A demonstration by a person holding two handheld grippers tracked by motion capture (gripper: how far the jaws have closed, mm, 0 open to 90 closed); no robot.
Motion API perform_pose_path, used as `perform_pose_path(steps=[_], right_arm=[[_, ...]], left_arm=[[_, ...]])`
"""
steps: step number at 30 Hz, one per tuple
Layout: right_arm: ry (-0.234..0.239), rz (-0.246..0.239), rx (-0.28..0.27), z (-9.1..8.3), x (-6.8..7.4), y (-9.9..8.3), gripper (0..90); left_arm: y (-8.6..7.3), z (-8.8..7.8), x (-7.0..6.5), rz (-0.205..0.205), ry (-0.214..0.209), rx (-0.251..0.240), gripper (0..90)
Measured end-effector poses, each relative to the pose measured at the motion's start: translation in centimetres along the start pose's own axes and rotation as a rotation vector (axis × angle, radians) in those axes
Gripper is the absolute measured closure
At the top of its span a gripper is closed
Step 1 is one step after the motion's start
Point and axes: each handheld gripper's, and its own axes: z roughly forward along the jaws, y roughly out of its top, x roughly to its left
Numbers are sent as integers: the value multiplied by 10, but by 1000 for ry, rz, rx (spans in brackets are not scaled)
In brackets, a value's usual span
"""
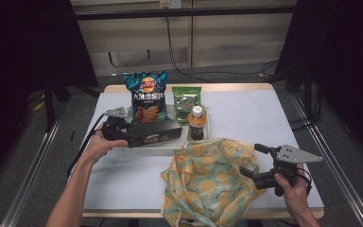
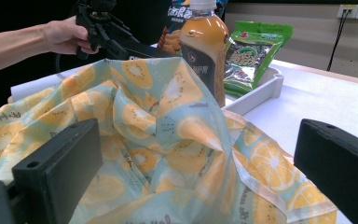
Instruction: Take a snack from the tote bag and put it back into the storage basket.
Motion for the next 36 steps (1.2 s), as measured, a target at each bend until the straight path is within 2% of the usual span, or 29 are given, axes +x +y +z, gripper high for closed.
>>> perform_pose_path(steps=[5, 6, 9, 10, 12, 13, 17, 18, 23, 26, 28, 32, 33, 34, 36], right_arm=[[0, 2, 2, 1, 0, 0, 0], [1, 0, 2, 1, 0, 0, 0], [1, 1, 2, 0, 0, 0, 0], [-2, 2, 2, 0, 0, 0, 0], [-1, 1, -1, 0, 0, 0, 0], [-1, -1, -1, 0, 0, 0, 0], [-1, 1, 2, 0, 0, 0, 0], [-1, 0, 1, 0, 0, 0, 0], [-1, -1, -6, -1, 0, 1, 1], [0, -2, -4, -1, 0, 1, 1], [0, -1, -4, -1, 0, 1, 1], [0, 5, -4, -2, 0, 1, 1], [0, 4, -4, -1, -1, 0, 1], [-2, 3, -2, -1, -1, 0, 1], [-4, 1, -1, -1, -1, 0, 1]], left_arm=[[0, 2, 2, -15, 5, -17, 374], [1, 3, 3, -16, 20, -5, 366], [-1, 7, 4, -18, 13, 5, 357], [-1, 7, 4, -6, 24, 26, 358], [-2, 9, 3, -11, 13, 17, 362], [-2, 9, 3, -1, 22, 27, 363], [-3, 11, 3, -12, 18, 33, 355], [-3, 11, 3, 0, 10, 39, 354], [-3, 12, 2, -3, 26, 36, 352], [-3, 9, 0, -13, 45, 35, 291], [-2, 4, -3, -23, 75, 17, 245], [-1, -14, -11, -23, 114, -31, 244], [-1, -17, -13, -20, 127, -43, 264], [-1, -23, -15, -34, 139, -63, 299], [-2, -32, -18, -56, 128, -104, 411]])
